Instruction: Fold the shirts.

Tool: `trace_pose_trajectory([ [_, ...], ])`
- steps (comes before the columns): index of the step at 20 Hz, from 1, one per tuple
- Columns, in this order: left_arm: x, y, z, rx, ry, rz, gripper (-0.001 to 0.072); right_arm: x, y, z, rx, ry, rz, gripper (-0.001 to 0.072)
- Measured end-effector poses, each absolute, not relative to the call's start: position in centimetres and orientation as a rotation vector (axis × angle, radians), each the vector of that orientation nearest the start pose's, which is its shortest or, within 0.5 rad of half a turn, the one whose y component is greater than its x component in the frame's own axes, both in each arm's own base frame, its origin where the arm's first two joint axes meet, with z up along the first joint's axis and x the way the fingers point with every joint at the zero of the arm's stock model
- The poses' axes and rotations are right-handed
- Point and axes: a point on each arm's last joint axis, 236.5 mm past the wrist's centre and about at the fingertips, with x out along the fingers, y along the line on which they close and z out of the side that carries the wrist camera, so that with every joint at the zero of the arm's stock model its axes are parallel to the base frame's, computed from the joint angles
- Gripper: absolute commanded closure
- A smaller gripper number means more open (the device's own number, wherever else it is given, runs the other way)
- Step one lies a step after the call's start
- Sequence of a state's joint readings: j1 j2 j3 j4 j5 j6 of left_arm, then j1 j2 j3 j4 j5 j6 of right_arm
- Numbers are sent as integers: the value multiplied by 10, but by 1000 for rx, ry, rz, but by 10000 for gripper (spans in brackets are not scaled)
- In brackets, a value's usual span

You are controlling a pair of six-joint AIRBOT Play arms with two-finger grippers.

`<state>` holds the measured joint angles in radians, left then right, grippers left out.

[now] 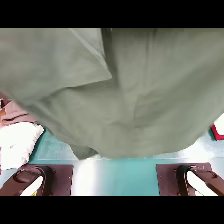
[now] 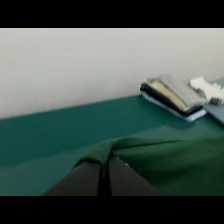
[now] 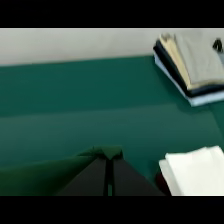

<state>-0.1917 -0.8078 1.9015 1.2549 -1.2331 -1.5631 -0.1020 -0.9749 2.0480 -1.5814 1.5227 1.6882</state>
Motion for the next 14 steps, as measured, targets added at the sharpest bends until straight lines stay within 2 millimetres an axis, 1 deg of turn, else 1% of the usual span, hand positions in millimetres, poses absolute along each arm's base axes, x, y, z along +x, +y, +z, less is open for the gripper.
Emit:
trace_pose_trajectory([
  [2,281,-119,431,-73,305,-450,681,325,-37,362,146,647,-154,697],
  [5,341,-120,354,-6,518,-410,681,362,-42,273,156,930,-172,697],
  [7,375,-121,310,34,626,-394,681,381,-41,222,145,1060,-164,697],
  [8,395,-121,288,49,669,-384,681,393,-40,199,139,1098,-154,697],
  [9,413,-121,267,60,705,-374,681,402,-38,180,134,1124,-145,697],
  [11,445,-123,232,72,752,-360,681,424,-33,148,122,1134,-125,697],
  [13,471,-123,199,88,788,-347,681,444,-30,123,117,1114,-112,697],
  [14,483,-123,185,94,797,-342,681,454,-29,114,115,1094,-107,697],
])
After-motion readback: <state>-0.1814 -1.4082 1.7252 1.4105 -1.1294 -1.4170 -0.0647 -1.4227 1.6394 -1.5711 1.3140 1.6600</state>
